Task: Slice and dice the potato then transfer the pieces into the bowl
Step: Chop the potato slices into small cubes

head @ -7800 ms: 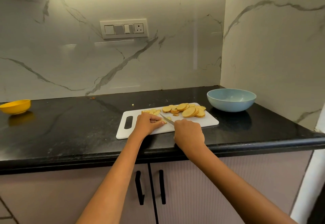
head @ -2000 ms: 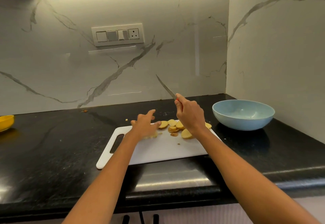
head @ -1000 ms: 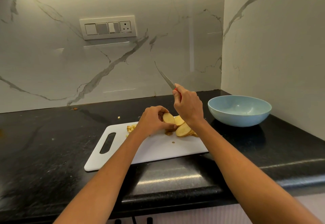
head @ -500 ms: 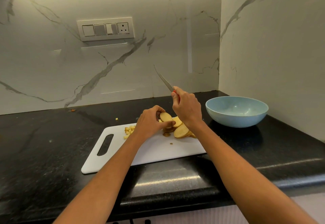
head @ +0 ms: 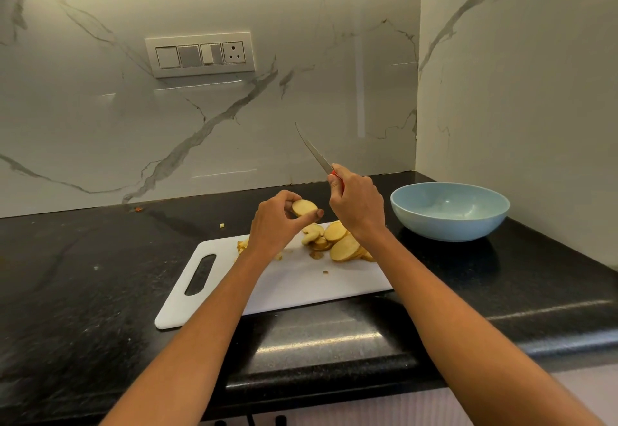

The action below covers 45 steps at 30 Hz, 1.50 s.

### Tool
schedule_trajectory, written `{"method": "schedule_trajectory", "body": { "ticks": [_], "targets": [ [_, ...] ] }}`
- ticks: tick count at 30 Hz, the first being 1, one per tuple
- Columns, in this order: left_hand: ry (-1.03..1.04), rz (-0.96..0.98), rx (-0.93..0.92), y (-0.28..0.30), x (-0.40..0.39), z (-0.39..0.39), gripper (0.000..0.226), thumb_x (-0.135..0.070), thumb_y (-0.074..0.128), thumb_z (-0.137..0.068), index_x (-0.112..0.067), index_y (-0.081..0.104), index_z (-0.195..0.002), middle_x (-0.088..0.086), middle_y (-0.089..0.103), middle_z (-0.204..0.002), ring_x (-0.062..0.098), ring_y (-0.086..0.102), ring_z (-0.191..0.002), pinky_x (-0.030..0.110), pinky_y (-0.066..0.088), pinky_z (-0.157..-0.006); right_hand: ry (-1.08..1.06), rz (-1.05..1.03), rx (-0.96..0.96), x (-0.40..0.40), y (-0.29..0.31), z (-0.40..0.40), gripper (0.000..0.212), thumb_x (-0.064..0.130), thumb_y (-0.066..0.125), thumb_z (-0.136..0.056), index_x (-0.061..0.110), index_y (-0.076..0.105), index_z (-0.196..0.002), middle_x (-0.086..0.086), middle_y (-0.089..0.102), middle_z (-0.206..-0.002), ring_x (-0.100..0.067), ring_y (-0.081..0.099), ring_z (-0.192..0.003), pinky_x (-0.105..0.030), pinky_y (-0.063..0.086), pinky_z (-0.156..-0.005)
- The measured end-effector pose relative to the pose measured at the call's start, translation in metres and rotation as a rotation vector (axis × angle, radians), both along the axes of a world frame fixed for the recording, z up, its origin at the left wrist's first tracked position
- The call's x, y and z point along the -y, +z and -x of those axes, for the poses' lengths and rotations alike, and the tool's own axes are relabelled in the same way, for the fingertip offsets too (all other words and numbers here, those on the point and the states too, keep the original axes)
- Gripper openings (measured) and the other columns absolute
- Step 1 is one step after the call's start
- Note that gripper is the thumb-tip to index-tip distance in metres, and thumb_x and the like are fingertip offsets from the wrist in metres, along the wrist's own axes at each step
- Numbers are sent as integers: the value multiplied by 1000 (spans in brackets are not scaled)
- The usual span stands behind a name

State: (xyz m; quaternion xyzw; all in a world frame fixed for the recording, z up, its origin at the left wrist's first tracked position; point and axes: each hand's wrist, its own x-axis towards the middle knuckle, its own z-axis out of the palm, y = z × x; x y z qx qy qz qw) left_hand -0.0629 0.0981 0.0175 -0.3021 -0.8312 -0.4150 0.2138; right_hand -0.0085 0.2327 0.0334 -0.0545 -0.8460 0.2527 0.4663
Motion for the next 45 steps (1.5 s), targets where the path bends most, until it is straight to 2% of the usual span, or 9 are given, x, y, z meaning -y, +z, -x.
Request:
{"method": "schedule_trajectory", "body": {
  "ticks": [10,14,17,22,28,31,34,38,45],
  "targets": [
    [-191,78,239,-2,39,-29,35,-43,66,-80,-15,52,-96,-3,70,-79,7,64,-71,17,46,-62,-10,34,19,1,-3,-16,33,24,43,-100,7,59,-123,-7,70,-84,-15,62,-67,-27,53,-63],
    [-17,237,143,-11,54,-32,38,-54,57,-83,-20,49,-96,-7,68,-80,7,58,-76,27,32,-80,-4,67,18,5,-5,-25,33,24,43,-100,9,58,-125,-5,69,-80,-13,61,-64,-28,54,-61],
    [173,172,27,-6,64,-26,38,-56,55,-84,-21,48,-98,-5,62,-89,14,56,-85,30,23,-86,9,84,31,8,-5,-28,35,25,43,-100,10,56,-128,-5,69,-81,-13,61,-65,-26,52,-61],
    [27,122,158,-7,62,-27,35,-53,50,-86,-20,47,-97,-10,67,-71,9,62,-79,41,37,-97,14,86,32,6,-4,-27,34,25,42,-100,9,57,-126,-6,69,-82,-13,60,-65,-25,51,-60],
    [131,191,60,-10,64,-15,45,-64,44,-85,-20,46,-98,-6,70,-82,12,59,-84,43,29,-100,10,87,12,5,-5,-25,33,25,43,-100,9,58,-125,-5,69,-82,-10,58,-64,-19,46,-57],
    [-10,52,134,-9,59,-18,62,-77,35,-68,-24,45,-97,-17,67,-71,5,59,-77,48,39,-97,10,86,8,4,-6,-24,32,25,43,-100,10,59,-124,-4,68,-82,-9,57,-64,-15,43,-56],
    [-107,149,189,-12,50,-26,62,-76,35,-70,-24,46,-100,-19,68,-79,5,60,-86,43,39,-94,7,81,11,3,-6,-23,32,25,43,-100,10,60,-122,-4,68,-82,-8,56,-64,-13,42,-55],
    [37,254,55,-14,53,-20,63,-76,28,-72,-23,44,-102,-8,69,-90,10,58,-94,32,22,-89,0,83,9,3,-6,-23,33,25,43,-100,10,59,-124,-4,69,-84,-8,56,-64,-12,41,-54],
    [32,69,64,-11,57,-20,70,-81,26,-63,-24,44,-99,-7,69,-86,9,60,-84,50,30,-104,-3,74,14,4,-6,-23,31,25,43,-100,8,61,-120,-6,68,-83,-10,57,-64,-21,47,-59]
  ]
}}
